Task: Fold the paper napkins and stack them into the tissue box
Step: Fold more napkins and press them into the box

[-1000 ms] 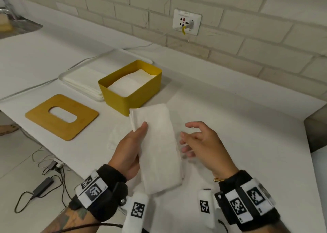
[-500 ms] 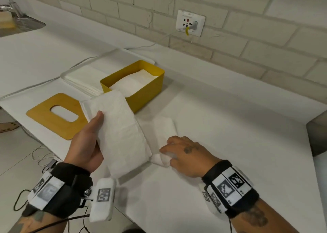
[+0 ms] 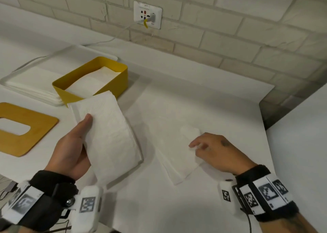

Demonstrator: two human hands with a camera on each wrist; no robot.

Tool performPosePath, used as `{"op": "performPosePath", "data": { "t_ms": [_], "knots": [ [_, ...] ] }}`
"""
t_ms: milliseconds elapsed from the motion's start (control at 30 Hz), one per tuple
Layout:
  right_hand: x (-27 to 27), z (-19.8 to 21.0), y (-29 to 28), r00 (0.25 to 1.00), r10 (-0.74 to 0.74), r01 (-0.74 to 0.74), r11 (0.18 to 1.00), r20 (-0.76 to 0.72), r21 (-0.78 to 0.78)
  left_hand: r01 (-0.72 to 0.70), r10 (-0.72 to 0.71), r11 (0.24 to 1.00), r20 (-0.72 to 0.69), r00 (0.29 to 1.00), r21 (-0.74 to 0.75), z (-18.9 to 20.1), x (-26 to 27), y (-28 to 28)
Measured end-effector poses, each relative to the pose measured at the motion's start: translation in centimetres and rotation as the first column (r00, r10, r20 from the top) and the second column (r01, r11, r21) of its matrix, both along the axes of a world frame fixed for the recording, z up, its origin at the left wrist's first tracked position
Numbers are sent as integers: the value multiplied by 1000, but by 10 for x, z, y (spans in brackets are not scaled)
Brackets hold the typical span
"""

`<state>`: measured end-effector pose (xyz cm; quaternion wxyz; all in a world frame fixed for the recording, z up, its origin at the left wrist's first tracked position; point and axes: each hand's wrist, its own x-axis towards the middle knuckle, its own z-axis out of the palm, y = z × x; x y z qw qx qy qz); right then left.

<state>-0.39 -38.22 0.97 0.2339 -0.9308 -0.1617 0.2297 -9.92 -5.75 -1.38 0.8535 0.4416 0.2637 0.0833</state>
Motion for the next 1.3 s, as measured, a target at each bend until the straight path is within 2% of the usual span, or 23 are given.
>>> {"op": "performPosePath", "data": {
  "t_ms": [67, 133, 233, 300, 467, 567, 633, 700, 833, 900, 967, 1033, 1300],
  "knots": [
    [10, 2, 14, 989, -140, 136, 988, 56, 67, 23, -23, 1000, 2, 1000, -9, 0, 4, -5],
    [19, -1, 32, 978, -208, 208, 978, 28, 14, 37, -37, 999, 2, 999, -18, 1, 6, -10],
    [28, -10, 54, 982, -186, 179, 967, -21, -183, 58, -58, 998, 1, 998, -22, 2, 8, -17],
    [29, -16, 63, 985, -172, 164, 952, -9, -258, 72, -73, 997, -6, 997, -24, 1, 8, -21],
    [44, -39, 66, 983, -176, 157, 956, -54, -246, 78, -80, 996, -38, 996, -46, -5, 7, -24],
    [48, -38, 62, 983, -161, 150, 981, -87, -119, 89, -91, 994, -43, 995, -60, -7, 6, -25],
    [47, -25, 56, 982, -156, 161, 986, -105, 39, 96, -99, 993, -42, 994, -71, -7, 6, -24],
    [47, -8, 50, 973, -187, 213, 952, -132, 220, 99, -103, 992, -44, 994, -82, -7, 9, -23],
    [39, 34, 52, 966, -221, 257, 794, -131, 551, 130, -135, 986, -45, 990, -103, -6, 16, -27],
    [30, 57, 61, 972, -167, 234, 653, -164, 721, 148, -153, 983, -42, 987, -107, -7, 21, -32],
    [20, 68, 72, 971, -92, 237, 520, -222, 821, 163, -168, 980, -34, 985, -115, -5, 25, -38],
    [13, 63, 85, 966, -53, 243, 510, -252, 825, 178, -181, 977, -14, 983, -120, -4, 28, -43],
    [-7, -4, 120, 931, -127, 336, 664, -342, 668, 237, -235, 957, 31, 971, -167, -11, 35, -45]
  ]
}}
